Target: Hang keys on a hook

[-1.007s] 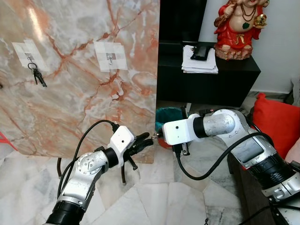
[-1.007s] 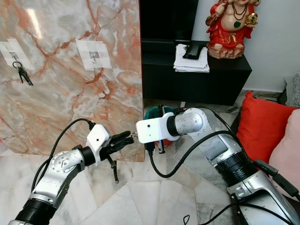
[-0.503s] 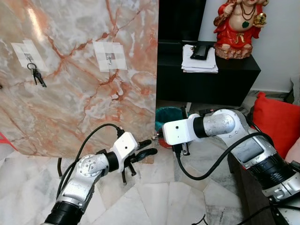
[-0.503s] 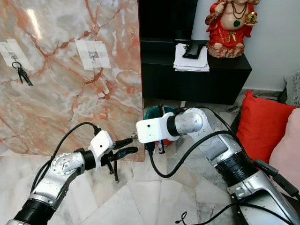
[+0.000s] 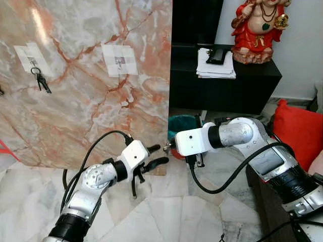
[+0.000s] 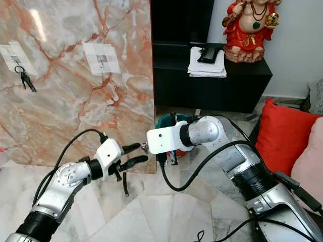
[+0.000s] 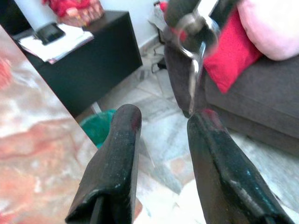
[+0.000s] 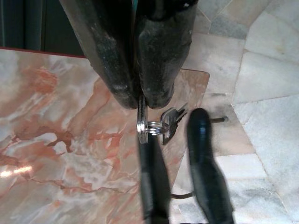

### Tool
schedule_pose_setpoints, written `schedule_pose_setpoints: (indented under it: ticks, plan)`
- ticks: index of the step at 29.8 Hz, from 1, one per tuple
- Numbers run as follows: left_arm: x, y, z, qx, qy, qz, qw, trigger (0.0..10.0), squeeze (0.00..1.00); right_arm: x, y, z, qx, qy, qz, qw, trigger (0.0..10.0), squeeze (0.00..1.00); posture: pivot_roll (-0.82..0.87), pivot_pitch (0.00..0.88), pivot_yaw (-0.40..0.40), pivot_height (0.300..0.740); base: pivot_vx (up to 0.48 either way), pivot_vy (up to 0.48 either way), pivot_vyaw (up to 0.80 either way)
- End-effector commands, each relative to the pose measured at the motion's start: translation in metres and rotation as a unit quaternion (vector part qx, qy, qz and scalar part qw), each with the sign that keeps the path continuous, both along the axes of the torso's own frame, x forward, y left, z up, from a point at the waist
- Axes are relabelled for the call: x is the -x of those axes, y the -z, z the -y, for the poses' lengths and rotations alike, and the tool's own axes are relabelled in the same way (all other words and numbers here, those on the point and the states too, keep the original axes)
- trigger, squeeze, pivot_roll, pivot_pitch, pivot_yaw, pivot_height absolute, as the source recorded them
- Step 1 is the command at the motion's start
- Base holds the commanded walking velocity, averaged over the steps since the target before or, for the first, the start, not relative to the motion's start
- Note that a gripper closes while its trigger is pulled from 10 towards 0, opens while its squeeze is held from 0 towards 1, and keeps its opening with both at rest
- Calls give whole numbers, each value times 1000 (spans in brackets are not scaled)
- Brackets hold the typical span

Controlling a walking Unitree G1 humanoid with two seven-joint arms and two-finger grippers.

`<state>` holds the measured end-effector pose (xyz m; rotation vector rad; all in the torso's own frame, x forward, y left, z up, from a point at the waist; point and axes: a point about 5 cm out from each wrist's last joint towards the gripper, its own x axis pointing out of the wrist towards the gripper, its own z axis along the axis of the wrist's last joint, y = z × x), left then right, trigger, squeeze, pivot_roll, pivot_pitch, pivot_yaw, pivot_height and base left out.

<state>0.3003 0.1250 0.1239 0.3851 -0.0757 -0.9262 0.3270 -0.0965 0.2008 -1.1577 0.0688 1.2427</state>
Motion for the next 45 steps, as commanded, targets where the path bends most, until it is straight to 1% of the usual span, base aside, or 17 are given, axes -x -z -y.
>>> schedule_pose_setpoints:
  ticks: [1,5,12,21,29,31,37,45]
  plan:
    - [-2,1,-2,7,-6,-5,1000,10000,0,1,-4,0,4,-3,6,1000,0,0,13,67,24,740,0,0,0]
    - [-6,0,3,15,-3,-7,1000,10000,0,2,-3,-1,4,-6,4,1000,0,0,14,70,24,740,0,0,0]
    - [-8,-1,8,30,4,-12,999,10000,0,2,-3,-2,2,-7,4,1000,0,0,8,75,27,740,0,0,0]
    - [-3,5,11,31,25,-38,998,10000,0,1,-3,-2,1,-5,5,1000,0,0,11,79,26,740,0,0,0]
    - [1,9,11,26,42,-57,997,10000,0,0,-3,-2,1,-2,6,1000,0,0,11,79,25,740,0,0,0]
    - [1,9,10,27,41,-56,997,10000,0,0,-3,-2,3,-2,6,1000,0,0,12,79,25,740,0,0,0]
    - [-2,5,9,45,27,-46,998,10000,0,0,-3,-2,4,-4,5,1000,0,0,11,80,25,740,0,0,0]
    - [-5,1,9,54,19,-35,998,10000,0,0,-3,-2,4,-4,6,1000,0,0,11,80,26,740,0,0,0]
